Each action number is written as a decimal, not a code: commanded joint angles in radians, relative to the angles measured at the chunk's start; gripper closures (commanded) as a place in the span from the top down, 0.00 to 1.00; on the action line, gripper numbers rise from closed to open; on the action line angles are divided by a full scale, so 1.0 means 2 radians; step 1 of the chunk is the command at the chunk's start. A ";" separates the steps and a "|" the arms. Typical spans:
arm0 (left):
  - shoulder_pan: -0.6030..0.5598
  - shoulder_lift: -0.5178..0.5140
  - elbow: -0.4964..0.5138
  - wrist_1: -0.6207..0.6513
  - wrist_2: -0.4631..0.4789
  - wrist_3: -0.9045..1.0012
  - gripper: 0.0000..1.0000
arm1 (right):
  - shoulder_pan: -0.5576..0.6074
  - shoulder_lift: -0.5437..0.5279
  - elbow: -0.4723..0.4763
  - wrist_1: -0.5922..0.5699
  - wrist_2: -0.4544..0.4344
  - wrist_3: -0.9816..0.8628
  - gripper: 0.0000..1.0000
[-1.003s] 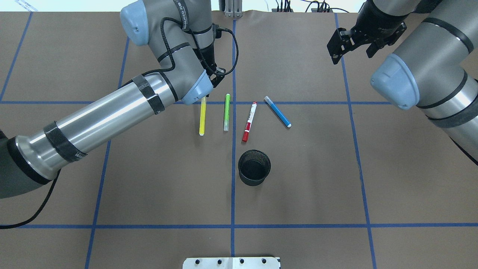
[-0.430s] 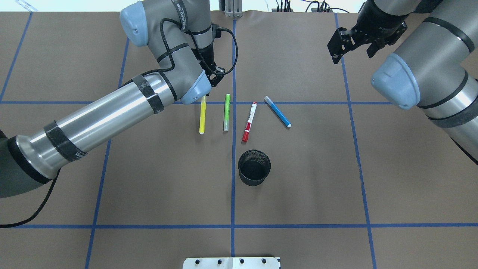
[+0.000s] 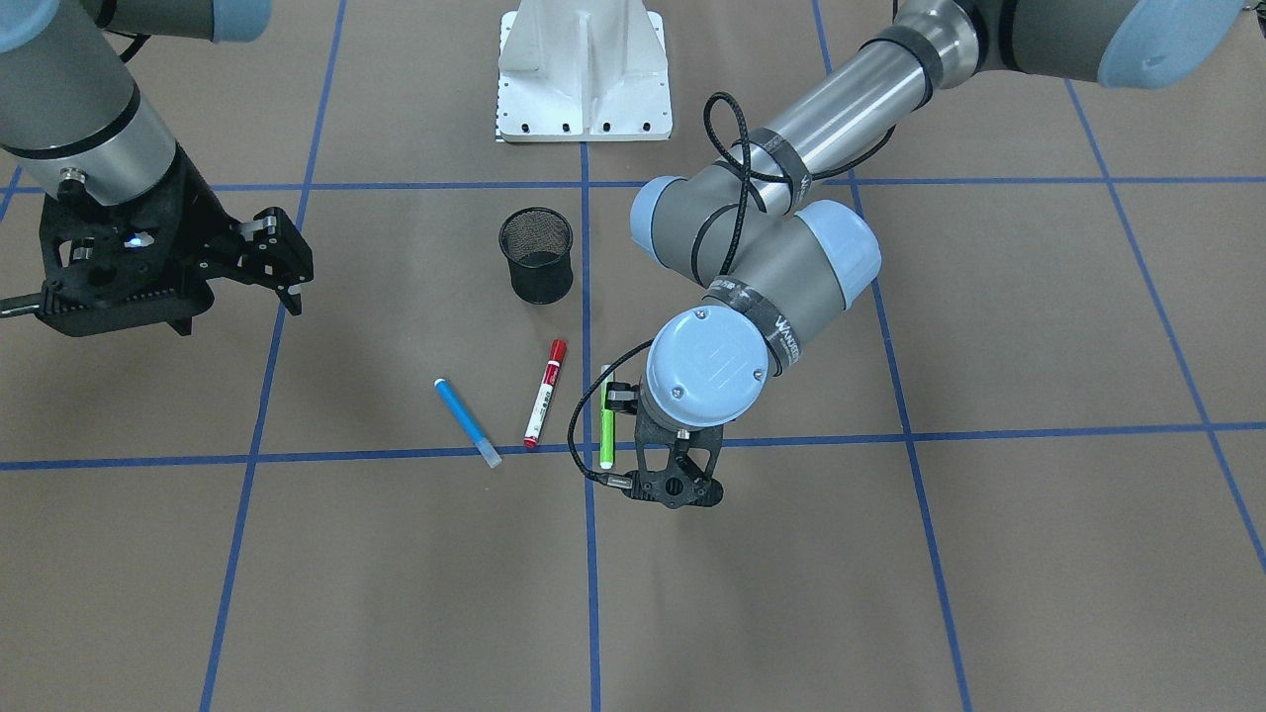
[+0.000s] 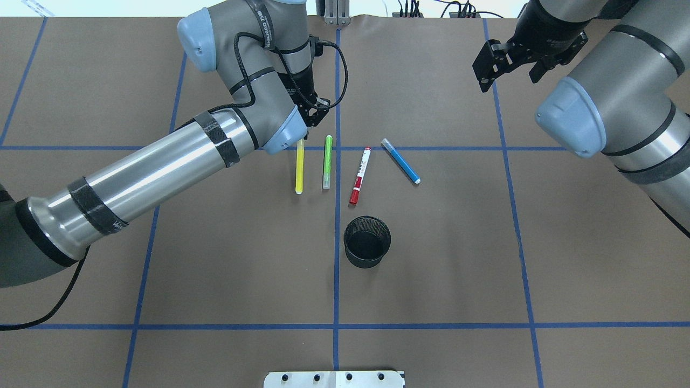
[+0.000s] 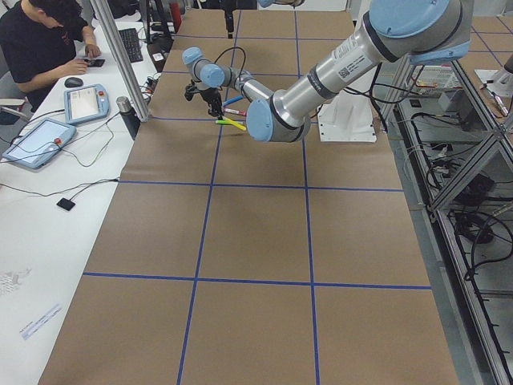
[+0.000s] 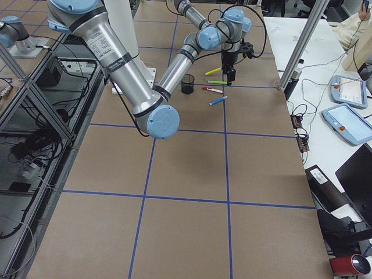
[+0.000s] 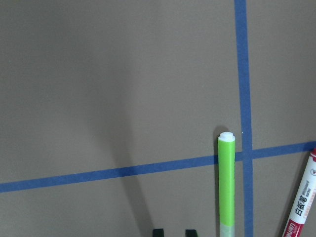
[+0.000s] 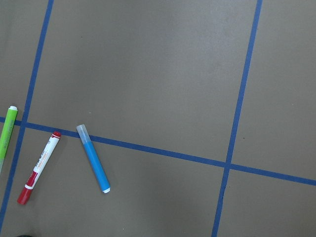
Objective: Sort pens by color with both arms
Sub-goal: 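Lay the yellow highlighter beside the green highlighter, open the left gripper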
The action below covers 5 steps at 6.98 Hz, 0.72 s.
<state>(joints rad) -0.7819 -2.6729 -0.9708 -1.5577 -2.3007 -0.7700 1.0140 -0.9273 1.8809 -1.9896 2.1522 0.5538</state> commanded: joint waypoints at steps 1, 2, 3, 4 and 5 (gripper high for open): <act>0.005 0.000 0.004 -0.008 0.001 -0.013 0.16 | 0.000 0.000 0.000 0.000 0.000 0.000 0.92; 0.005 0.000 0.004 -0.008 0.001 -0.013 0.19 | 0.000 0.000 0.000 0.000 0.000 0.000 0.92; 0.005 0.001 0.003 -0.008 0.001 -0.013 0.26 | 0.000 0.000 0.000 0.000 0.000 0.000 0.93; 0.004 0.001 0.002 -0.008 0.001 -0.013 0.37 | 0.000 0.000 0.000 0.000 0.003 0.000 0.93; 0.004 0.001 0.000 -0.008 0.001 -0.014 0.51 | 0.000 0.000 0.001 0.000 0.003 0.000 0.93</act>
<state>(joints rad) -0.7729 -2.6710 -0.9669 -1.5738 -2.2994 -0.7964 1.0140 -0.9266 1.8808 -1.9896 2.1562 0.5538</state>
